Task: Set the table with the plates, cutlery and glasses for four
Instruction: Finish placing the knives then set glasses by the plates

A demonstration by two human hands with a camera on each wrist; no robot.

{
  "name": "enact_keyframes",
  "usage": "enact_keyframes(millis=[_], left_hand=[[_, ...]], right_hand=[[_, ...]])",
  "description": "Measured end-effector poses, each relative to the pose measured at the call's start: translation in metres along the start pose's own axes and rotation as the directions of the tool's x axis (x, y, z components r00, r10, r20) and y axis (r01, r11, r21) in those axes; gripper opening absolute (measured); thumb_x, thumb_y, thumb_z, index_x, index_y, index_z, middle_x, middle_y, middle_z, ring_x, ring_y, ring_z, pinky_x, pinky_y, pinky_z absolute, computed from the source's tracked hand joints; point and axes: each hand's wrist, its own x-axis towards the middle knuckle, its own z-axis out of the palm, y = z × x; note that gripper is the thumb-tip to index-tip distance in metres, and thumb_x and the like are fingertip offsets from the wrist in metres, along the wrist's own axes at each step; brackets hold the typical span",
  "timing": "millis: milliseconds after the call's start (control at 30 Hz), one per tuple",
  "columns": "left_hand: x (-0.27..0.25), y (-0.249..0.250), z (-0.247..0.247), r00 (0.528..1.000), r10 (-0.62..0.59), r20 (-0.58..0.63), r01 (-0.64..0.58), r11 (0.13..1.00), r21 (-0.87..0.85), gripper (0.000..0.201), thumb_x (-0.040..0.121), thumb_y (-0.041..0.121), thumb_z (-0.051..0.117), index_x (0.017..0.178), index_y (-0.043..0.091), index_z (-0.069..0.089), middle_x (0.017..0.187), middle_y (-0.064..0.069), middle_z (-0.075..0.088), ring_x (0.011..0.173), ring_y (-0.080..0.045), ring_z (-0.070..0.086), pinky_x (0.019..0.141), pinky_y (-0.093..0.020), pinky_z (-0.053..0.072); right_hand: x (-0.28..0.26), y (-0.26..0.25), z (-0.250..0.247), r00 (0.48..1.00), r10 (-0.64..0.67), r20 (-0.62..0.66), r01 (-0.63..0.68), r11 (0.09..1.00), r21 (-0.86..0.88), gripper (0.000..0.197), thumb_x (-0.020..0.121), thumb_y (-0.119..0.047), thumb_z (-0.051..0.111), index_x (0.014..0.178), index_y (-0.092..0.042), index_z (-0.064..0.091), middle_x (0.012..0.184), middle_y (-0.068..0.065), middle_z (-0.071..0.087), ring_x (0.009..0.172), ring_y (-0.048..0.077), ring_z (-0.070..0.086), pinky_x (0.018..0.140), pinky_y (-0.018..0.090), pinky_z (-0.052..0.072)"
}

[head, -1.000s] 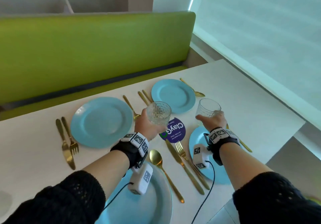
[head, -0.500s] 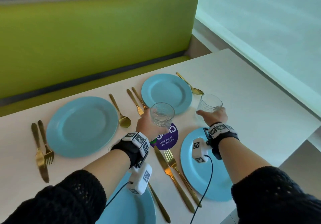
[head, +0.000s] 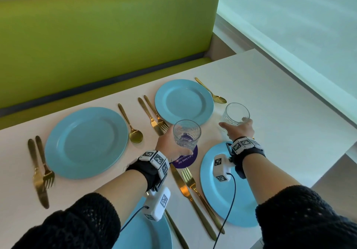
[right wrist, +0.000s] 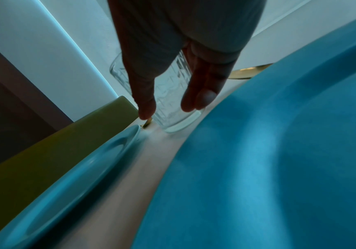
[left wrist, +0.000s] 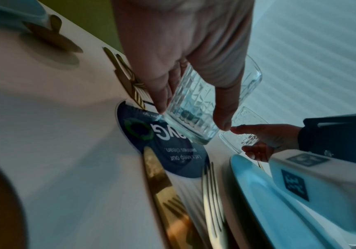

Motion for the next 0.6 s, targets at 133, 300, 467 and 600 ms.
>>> enact_keyframes(millis=[133, 300, 467, 600], left_hand=[[0.0, -0.002, 0.002, 1.0, 0.018, 0.011, -0.018, 1.0, 0.021, 0.087, 0.058, 0.019, 0.088, 0.133, 0.019, 0.043, 0.13, 0.001, 0.057, 0.119, -0.018, 0.053, 0.09, -0.017, 0.038], [0.001, -0.001, 0.007, 0.999, 0.037, 0.032, -0.038, 0.999, 0.033, 0.091, 0.058, 0.017, 0.088, 0.136, 0.018, 0.041, 0.132, 0.0, 0.055, 0.122, -0.018, 0.051, 0.092, -0.018, 0.037], [0.0, -0.004, 0.01, 0.998, 0.054, 0.037, -0.058, 0.992, 0.109, 0.101, 0.055, 0.023, 0.089, 0.14, 0.02, 0.035, 0.136, -0.001, 0.054, 0.125, -0.02, 0.051, 0.098, -0.024, 0.041], [-0.004, -0.003, 0.01, 0.997, 0.069, 0.04, -0.074, 0.989, 0.13, 0.099, 0.059, 0.019, 0.088, 0.141, 0.017, 0.031, 0.137, -0.004, 0.051, 0.126, -0.023, 0.049, 0.096, -0.024, 0.04]], right_hand=[[0.002, 0.001, 0.0, 1.0, 0.009, -0.001, -0.009, 1.0, -0.02, 0.102, 0.043, -0.047, 0.086, 0.128, -0.02, 0.035, 0.11, 0.013, 0.064, 0.098, 0.031, 0.067, 0.085, 0.045, 0.056], [0.002, 0.001, -0.006, 0.999, -0.005, 0.032, 0.007, 0.998, -0.059, 0.108, 0.05, -0.034, 0.089, 0.136, -0.023, 0.025, 0.112, 0.016, 0.061, 0.101, 0.033, 0.065, 0.085, 0.047, 0.056], [0.0, 0.001, -0.016, 0.998, -0.021, 0.055, 0.023, 0.999, -0.048, 0.11, 0.059, -0.023, 0.087, 0.144, -0.02, 0.018, 0.105, 0.015, 0.061, 0.095, 0.031, 0.067, 0.083, 0.047, 0.056], [-0.006, 0.008, -0.028, 0.998, -0.039, 0.053, 0.043, 0.997, -0.067, 0.11, 0.06, -0.025, 0.086, 0.145, -0.023, 0.015, 0.11, 0.016, 0.063, 0.097, 0.032, 0.066, 0.083, 0.045, 0.057]])
